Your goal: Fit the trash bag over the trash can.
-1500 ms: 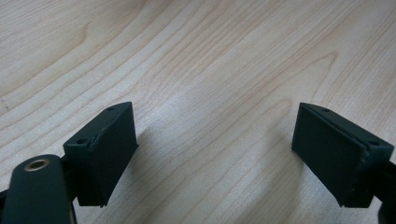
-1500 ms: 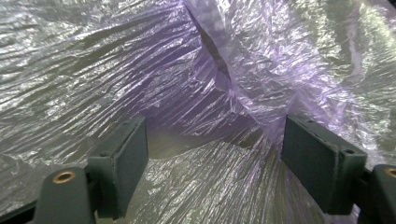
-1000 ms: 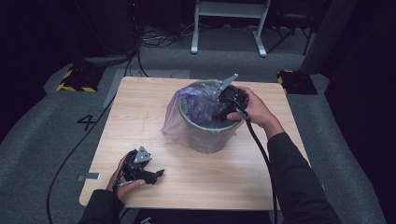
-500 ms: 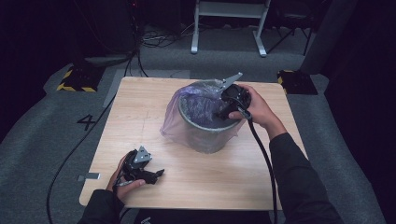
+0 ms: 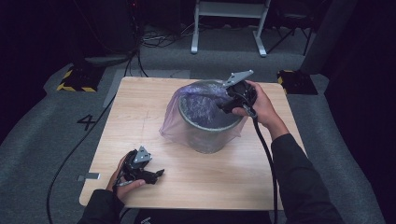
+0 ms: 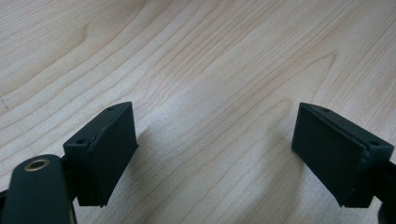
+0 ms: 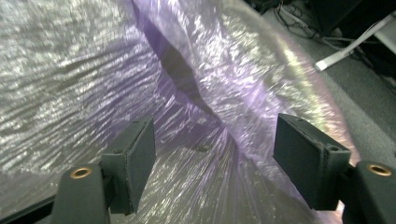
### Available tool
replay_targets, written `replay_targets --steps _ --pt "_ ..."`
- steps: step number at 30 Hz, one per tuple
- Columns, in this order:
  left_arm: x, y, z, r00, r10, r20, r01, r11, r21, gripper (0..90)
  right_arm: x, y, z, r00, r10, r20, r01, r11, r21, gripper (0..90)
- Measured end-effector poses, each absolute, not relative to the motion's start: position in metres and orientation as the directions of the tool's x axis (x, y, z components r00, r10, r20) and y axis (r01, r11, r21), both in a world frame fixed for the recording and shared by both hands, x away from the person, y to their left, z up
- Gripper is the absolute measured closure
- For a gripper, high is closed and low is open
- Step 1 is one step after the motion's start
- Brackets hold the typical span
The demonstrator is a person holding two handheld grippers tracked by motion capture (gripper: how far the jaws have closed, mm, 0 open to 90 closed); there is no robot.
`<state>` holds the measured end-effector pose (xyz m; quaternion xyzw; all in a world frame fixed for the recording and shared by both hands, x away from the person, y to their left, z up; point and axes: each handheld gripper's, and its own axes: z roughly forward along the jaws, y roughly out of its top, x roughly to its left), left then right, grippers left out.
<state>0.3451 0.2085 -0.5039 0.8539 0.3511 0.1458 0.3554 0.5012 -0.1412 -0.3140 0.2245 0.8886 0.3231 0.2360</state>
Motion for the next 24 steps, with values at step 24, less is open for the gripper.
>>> replay_targets --steps 24 --pt "0.345 0.209 -0.504 0.711 0.703 0.0 0.496 -0.501 0.709 13.4 0.492 -0.174 -0.303 -0.756 0.633 -0.166 0.255 0.518 0.817 20.1"
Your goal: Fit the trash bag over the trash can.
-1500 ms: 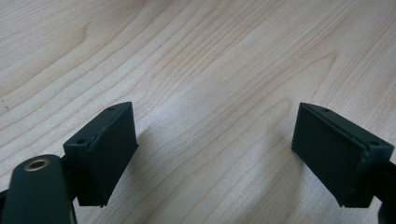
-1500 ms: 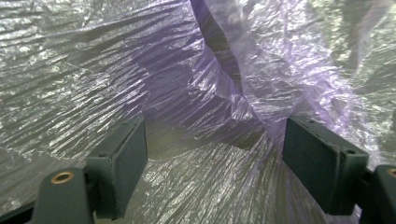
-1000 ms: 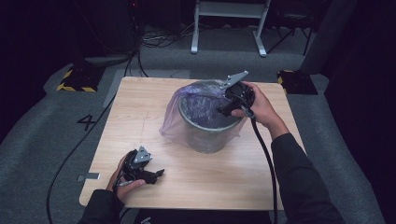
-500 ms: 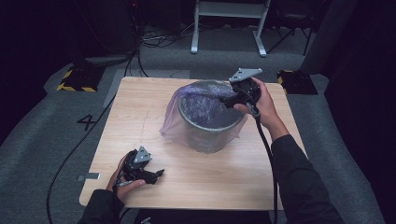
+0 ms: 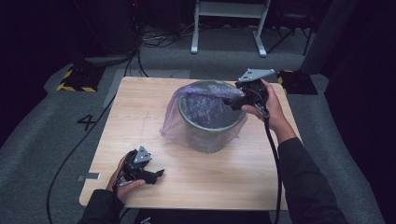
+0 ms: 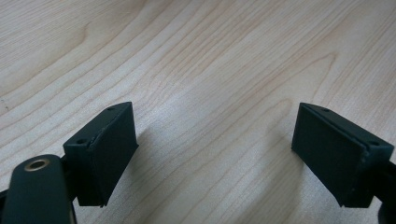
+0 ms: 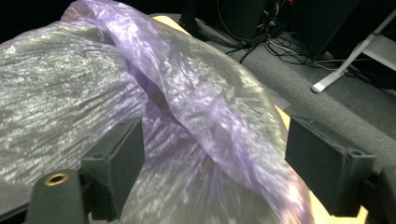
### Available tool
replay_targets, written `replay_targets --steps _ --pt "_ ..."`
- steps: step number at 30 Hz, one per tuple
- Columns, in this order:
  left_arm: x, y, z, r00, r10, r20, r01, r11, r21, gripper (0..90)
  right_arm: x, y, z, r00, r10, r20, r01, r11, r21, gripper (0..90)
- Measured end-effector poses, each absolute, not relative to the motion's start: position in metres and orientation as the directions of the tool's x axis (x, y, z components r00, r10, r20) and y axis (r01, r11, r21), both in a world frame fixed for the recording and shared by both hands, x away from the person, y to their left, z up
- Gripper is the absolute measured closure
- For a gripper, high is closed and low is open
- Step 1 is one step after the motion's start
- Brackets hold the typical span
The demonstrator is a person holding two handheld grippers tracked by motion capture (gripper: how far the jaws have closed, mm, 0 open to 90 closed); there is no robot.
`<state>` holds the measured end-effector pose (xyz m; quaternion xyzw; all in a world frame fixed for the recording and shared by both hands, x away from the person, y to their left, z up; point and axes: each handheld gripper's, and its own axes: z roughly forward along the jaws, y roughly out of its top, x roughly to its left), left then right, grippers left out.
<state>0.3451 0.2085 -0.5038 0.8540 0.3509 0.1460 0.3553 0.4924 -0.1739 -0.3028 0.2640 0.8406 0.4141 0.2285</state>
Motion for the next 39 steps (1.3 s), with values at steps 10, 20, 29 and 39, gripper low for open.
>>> replay_targets --steps 10,20,29,39 --pt "0.345 0.209 -0.504 0.711 0.703 0.0 0.496 -0.501 0.709 13.5 0.479 -0.203 -0.295 -0.742 0.648 -0.173 0.247 0.504 0.828 19.3" --pt "0.345 0.208 -0.504 0.711 0.703 0.0 0.496 -0.501 0.709 13.4 0.461 -0.217 -0.295 -0.742 0.64 -0.2 0.233 0.526 0.818 19.2" --pt "0.345 0.208 -0.504 0.711 0.703 0.0 0.496 -0.501 0.709 13.5 0.448 -0.229 -0.299 -0.738 0.635 -0.23 0.226 0.553 0.802 19.0" --pt "0.345 0.208 -0.504 0.711 0.703 0.0 0.496 -0.501 0.709 13.4 0.436 -0.238 -0.309 -0.741 0.626 -0.242 0.229 0.576 0.785 18.8"
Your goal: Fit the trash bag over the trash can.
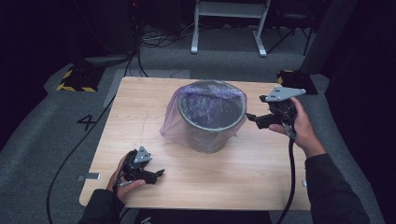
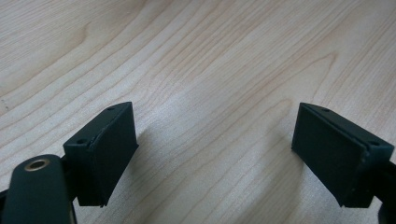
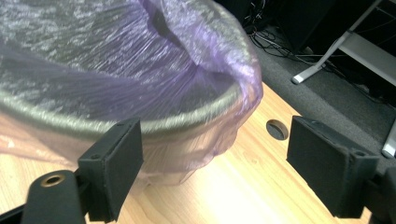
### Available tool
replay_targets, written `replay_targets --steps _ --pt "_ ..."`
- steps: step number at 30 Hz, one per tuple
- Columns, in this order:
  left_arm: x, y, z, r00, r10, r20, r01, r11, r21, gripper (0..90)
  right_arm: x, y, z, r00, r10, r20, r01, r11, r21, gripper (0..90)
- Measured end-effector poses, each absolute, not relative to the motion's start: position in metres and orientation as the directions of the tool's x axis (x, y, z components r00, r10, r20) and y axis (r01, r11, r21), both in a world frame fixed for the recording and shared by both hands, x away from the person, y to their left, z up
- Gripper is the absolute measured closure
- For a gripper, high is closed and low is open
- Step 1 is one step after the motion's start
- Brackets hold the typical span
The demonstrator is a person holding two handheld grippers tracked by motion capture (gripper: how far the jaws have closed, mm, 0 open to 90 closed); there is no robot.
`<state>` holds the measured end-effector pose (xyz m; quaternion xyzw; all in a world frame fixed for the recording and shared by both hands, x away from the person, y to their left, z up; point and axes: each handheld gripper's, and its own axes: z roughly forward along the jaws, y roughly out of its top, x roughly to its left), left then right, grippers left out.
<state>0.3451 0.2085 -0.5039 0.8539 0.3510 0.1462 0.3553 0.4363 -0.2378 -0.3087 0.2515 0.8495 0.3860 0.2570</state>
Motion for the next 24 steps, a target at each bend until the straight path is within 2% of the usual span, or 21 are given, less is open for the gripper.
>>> replay_targets --steps 24 --pt "0.345 0.208 -0.504 0.711 0.703 0.0 0.496 -0.501 0.709 13.5 0.414 -0.236 -0.333 -0.775 0.563 -0.287 0.212 0.66 0.721 18.4"
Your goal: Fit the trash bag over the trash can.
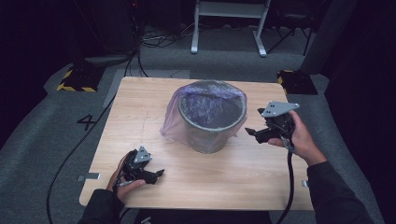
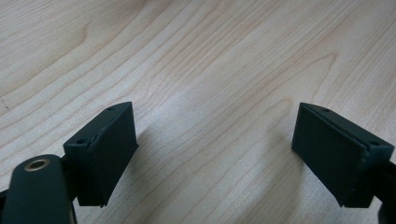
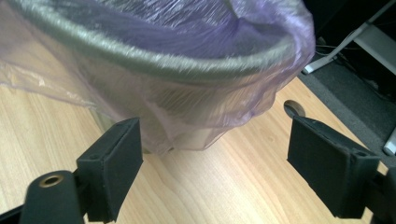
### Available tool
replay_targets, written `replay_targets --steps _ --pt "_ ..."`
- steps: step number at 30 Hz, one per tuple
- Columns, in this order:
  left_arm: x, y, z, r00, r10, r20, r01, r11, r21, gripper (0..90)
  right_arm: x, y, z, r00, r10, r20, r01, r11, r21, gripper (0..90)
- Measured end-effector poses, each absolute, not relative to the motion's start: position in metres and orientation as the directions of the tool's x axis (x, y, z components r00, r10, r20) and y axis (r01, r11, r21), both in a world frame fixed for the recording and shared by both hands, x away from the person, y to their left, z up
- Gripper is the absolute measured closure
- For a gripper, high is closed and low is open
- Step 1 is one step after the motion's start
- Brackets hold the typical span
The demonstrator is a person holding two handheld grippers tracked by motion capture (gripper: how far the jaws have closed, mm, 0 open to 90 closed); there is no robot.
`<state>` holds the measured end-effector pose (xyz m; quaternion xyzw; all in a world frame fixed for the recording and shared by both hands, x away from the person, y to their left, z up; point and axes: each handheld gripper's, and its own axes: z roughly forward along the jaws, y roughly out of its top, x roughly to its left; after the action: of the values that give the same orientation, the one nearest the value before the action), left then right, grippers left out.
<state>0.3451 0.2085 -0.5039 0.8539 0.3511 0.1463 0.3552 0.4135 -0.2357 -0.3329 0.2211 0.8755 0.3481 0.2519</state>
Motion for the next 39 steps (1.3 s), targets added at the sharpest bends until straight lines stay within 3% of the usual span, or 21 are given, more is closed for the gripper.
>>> replay_targets --steps 39 --pt "0.345 0.208 -0.504 0.711 0.703 0.001 0.495 -0.502 0.709 13.5 0.388 -0.257 -0.392 -0.795 0.547 -0.261 0.289 0.721 0.63 18.3"
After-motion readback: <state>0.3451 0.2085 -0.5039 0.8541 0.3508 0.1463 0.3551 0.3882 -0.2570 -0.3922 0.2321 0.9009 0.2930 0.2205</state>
